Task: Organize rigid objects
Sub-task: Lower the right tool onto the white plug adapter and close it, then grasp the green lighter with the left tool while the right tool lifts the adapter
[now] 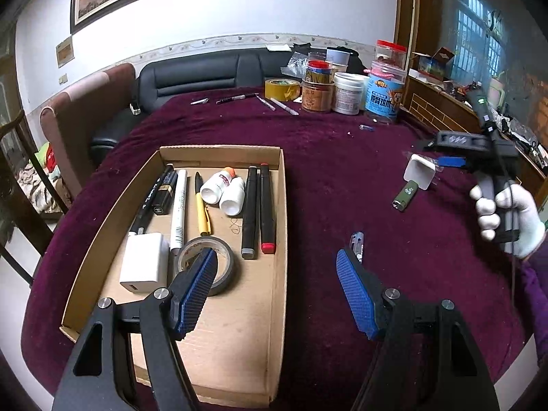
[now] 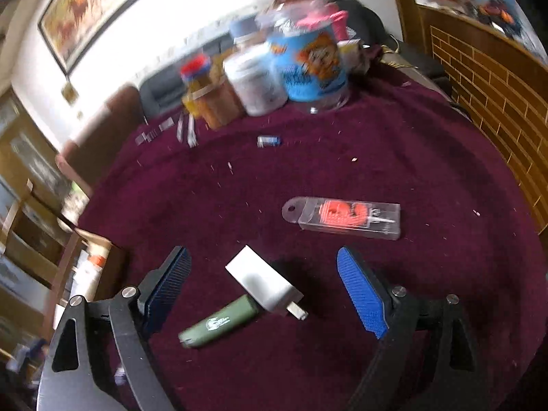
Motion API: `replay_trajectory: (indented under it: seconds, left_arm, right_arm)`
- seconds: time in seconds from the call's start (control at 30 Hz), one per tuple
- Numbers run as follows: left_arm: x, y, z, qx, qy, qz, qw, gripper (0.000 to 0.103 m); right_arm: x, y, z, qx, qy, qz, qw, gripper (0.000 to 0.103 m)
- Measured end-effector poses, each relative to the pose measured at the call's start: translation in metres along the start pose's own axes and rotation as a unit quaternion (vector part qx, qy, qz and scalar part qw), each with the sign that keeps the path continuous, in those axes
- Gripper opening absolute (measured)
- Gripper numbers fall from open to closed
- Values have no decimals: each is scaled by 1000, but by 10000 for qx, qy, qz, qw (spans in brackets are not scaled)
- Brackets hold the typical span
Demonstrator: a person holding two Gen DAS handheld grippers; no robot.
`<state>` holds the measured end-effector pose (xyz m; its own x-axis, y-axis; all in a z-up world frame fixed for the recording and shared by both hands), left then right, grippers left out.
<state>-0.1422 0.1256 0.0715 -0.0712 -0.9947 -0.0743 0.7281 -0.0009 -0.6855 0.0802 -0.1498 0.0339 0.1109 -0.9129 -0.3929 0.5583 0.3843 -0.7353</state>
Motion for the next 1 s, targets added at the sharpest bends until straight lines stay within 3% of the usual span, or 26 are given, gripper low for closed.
replay_trajectory:
  seconds: [0.13, 0.17, 0.2, 0.33, 0.47, 0.63, 0.8, 1.0]
  left_arm:
    - [4, 2, 3, -58, 65, -59, 9999, 66]
    - [6, 4, 4, -84, 78, -110, 9999, 66]
    - [9, 5, 6, -115, 98, -187, 9997, 66]
    - [29, 11, 18, -206, 210, -449, 9986, 66]
    - [66, 31, 44, -341, 523, -876, 9942, 66]
    - [115, 67, 68, -486, 954, -1098, 9882, 66]
    - [170, 121, 86, -743, 1662, -1187, 9761, 62]
    - [186, 159, 94, -900, 1762, -1052, 9746, 60]
  right_arm:
    - [-10, 15, -13, -74, -296, -220, 9993, 74]
    - [-11, 18, -15, -135, -342, -302, 9989, 59]
    - [-10, 20, -18, -195, -343, -379, 9985, 52]
    - [-3, 19, -19, -104, -192, -252, 9994, 51]
    - [8, 20, -21, -118, 44, 36, 9999, 25]
    - [18, 10, -23, -10, 162, 55, 9999, 20]
    - [30, 5, -22, -55, 343, 221, 9992, 19]
    - [37, 7, -19, -127, 520, 403, 9978, 19]
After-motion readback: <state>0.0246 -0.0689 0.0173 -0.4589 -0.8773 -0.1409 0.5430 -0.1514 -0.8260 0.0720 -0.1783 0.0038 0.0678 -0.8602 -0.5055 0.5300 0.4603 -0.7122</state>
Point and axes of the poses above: each gripper's, at about its wrist camera, not at the fingertips, and y roughly the way its jaws point, x to its right, z to its top, the point moved 1 cm from there along y, roughly the way its jaws point, and after that the axes turned 7 degrees about y, right-handed, at the moved point
